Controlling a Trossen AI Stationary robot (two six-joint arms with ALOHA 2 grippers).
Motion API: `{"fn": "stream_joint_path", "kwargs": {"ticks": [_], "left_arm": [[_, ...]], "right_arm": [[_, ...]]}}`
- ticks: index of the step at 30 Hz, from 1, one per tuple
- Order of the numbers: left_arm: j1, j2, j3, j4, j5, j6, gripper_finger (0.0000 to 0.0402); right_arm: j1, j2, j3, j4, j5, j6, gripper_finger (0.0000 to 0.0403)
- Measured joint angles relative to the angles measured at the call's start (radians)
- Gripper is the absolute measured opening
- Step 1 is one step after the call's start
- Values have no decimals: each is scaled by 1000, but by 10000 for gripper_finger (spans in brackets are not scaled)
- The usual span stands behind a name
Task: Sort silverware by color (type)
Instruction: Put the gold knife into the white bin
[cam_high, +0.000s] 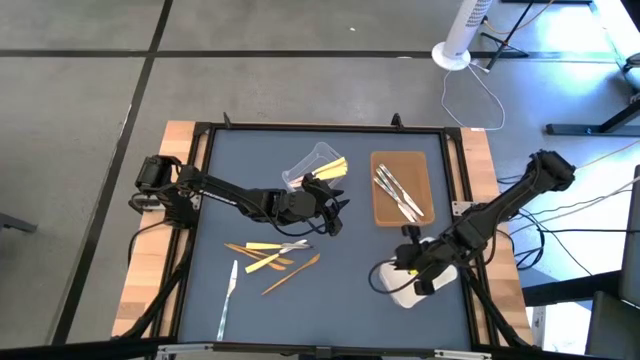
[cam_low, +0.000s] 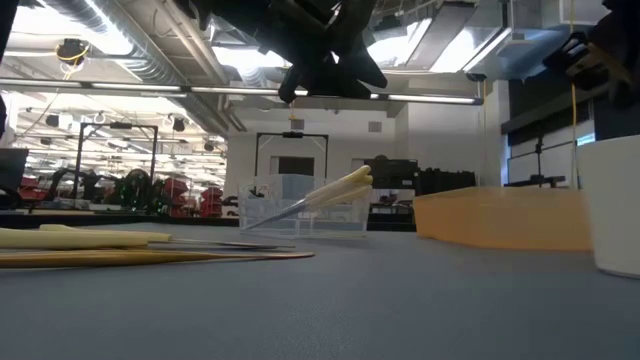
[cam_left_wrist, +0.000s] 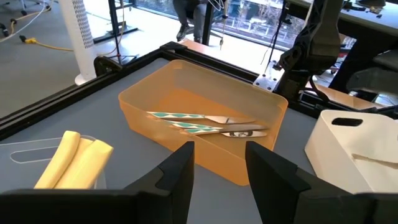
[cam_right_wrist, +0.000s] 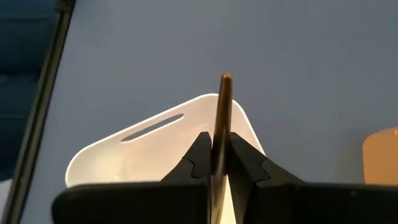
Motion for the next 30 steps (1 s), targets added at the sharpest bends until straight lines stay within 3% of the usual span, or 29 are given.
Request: {"fn": "stream_joint_path", "kwargs": {"ticks": [22,30], "left_arm": [[0,0,0,0,0,0,137],[0,0,0,0,-5,0,137]], "right_arm": [[-23,73,-1,85,-11,-81,20],[-48,85,-1,123,-29,-81,104]]}}
